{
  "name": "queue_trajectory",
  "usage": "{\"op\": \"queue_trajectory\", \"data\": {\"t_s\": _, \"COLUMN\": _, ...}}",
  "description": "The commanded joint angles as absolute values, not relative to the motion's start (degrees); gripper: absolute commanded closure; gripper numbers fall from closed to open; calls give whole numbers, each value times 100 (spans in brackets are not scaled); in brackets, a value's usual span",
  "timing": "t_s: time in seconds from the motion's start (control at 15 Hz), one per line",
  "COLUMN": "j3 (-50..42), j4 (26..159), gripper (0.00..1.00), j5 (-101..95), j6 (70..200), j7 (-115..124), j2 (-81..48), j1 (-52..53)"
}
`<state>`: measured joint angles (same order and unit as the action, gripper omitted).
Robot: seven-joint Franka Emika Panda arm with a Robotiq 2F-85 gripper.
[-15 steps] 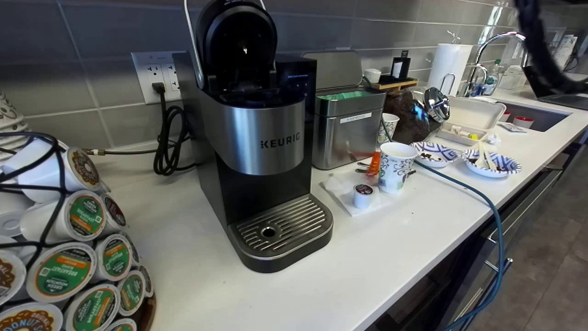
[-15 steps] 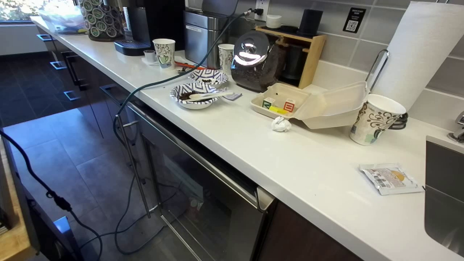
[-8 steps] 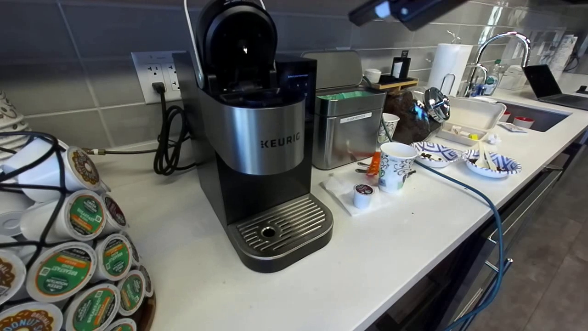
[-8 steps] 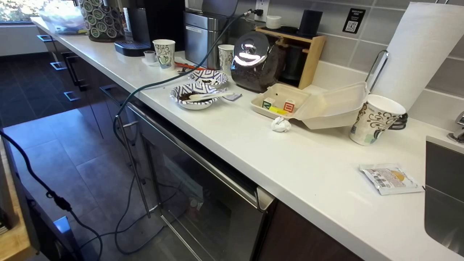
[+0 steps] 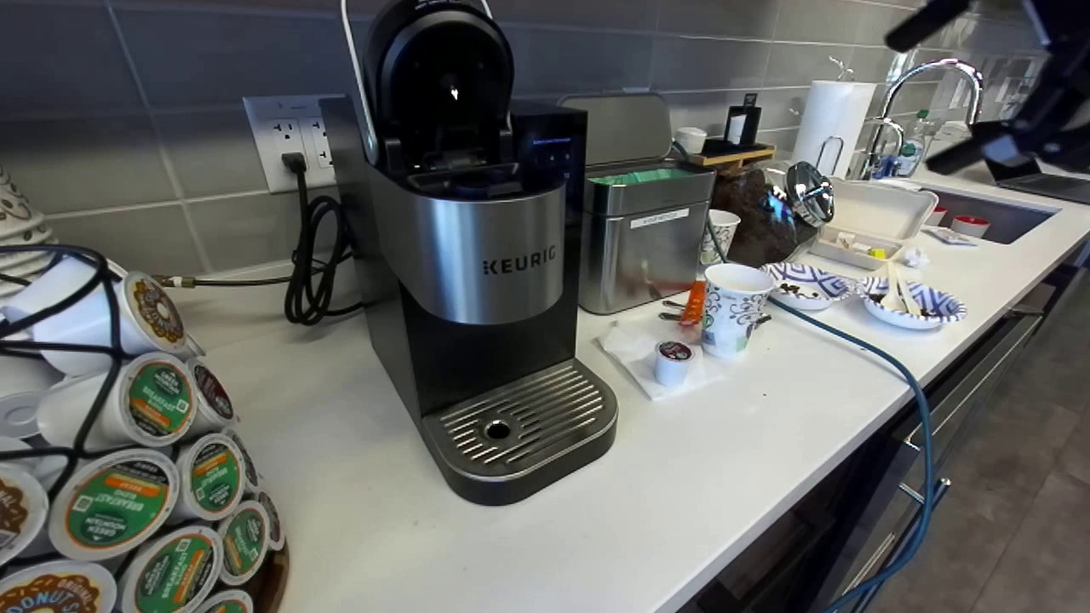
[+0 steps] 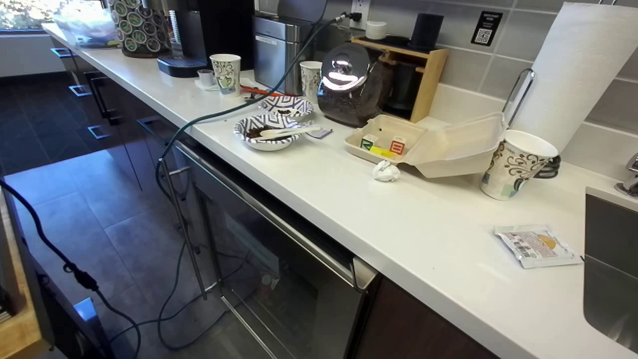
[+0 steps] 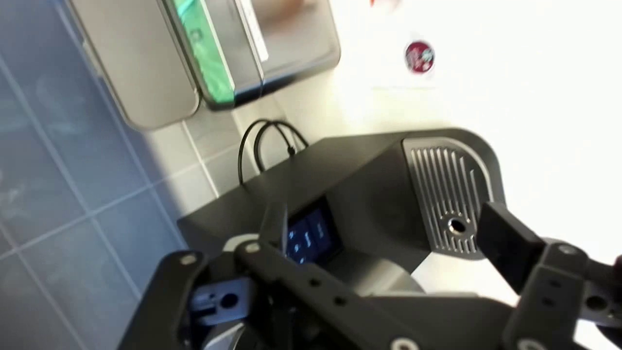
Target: Open the coffeemaker.
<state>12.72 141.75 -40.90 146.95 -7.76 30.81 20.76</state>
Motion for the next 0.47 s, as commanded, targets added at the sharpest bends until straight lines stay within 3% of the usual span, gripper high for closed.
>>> {"op": "queue_trajectory", "data": {"t_s": 0.0, "j3": 1067, "j4": 15175, "gripper": 0, "j5": -2813, "j6": 13526, "j7": -1162, "j2": 4537, "j1": 2357}}
{"op": "queue_trajectory", "data": {"t_s": 0.2, "j3": 842, "j4": 15542, "gripper": 0, "j5": -2413, "j6": 12197, "j7": -901, "j2": 5526, "j1": 2544}}
{"op": "queue_trajectory", "data": {"t_s": 0.27, "j3": 1132, "j4": 15098, "gripper": 0, "j5": -2557, "j6": 12763, "j7": -1090, "j2": 4749, "j1": 2192}}
{"op": "queue_trajectory", "data": {"t_s": 0.4, "j3": 1032, "j4": 15322, "gripper": 0, "j5": -2403, "j6": 12362, "j7": -1097, "j2": 5285, "j1": 2252}}
